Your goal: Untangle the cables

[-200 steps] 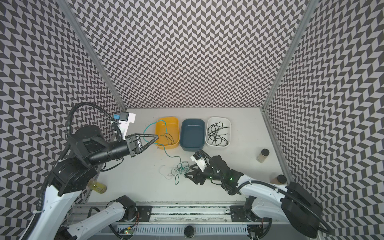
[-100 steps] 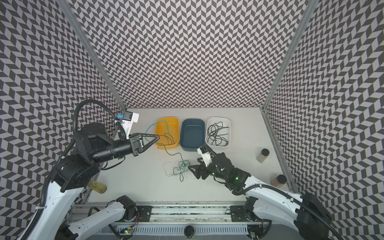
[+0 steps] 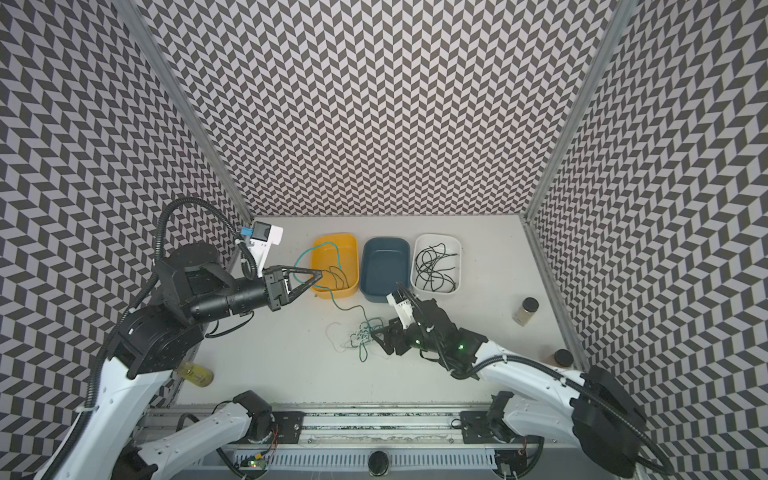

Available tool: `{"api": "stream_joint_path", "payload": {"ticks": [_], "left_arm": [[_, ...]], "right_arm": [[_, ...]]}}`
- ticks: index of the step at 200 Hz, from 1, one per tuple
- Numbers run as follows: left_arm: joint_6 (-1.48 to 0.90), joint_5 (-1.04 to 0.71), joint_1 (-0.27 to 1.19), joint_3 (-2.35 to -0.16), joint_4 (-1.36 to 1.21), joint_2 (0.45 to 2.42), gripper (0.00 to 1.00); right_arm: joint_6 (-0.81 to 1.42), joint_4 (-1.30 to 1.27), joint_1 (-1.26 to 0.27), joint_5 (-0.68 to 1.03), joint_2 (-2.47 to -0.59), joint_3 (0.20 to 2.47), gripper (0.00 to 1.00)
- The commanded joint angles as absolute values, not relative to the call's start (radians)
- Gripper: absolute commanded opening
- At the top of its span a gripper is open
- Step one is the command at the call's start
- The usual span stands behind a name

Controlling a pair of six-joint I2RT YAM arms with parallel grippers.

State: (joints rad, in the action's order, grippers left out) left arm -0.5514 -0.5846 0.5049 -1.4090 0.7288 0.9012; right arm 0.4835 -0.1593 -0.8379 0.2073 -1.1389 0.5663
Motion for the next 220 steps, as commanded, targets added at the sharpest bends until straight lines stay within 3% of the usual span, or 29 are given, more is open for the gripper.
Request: {"api": "stream_joint_path", "payload": {"ticks": [1, 37, 110, 136, 220], "left_arm": [[-0.560, -0.605, 0.506, -1.427, 0.698, 0.878, 0.00], [-0.577, -0.608, 0.505, -1.446, 0.684, 0.865, 0.00], [-0.542, -0.582, 0.506, -1.514, 0.734, 0.856, 0.00], [-0.489, -0.538, 0.505, -1.612, 0.803, 0.878, 0.00], [-0.352, -0.286, 0.509, -1.911, 0.940, 0.911, 0.00]], "right_arm": [[0.500, -0.230, -0.839, 0.194, -1.169, 0.556, 0.65], [0.488, -0.265, -0.839, 0.258, -1.239, 0.574, 0.46], [0.481, -0.228, -0.839, 0.181, -1.242, 0.553, 0.06], [0.484, -0.195, -0.839, 0.143, -1.246, 0.536, 0.00], [0.490, -0.049, -0.821, 0.035, -1.220, 0.471, 0.00]]}}
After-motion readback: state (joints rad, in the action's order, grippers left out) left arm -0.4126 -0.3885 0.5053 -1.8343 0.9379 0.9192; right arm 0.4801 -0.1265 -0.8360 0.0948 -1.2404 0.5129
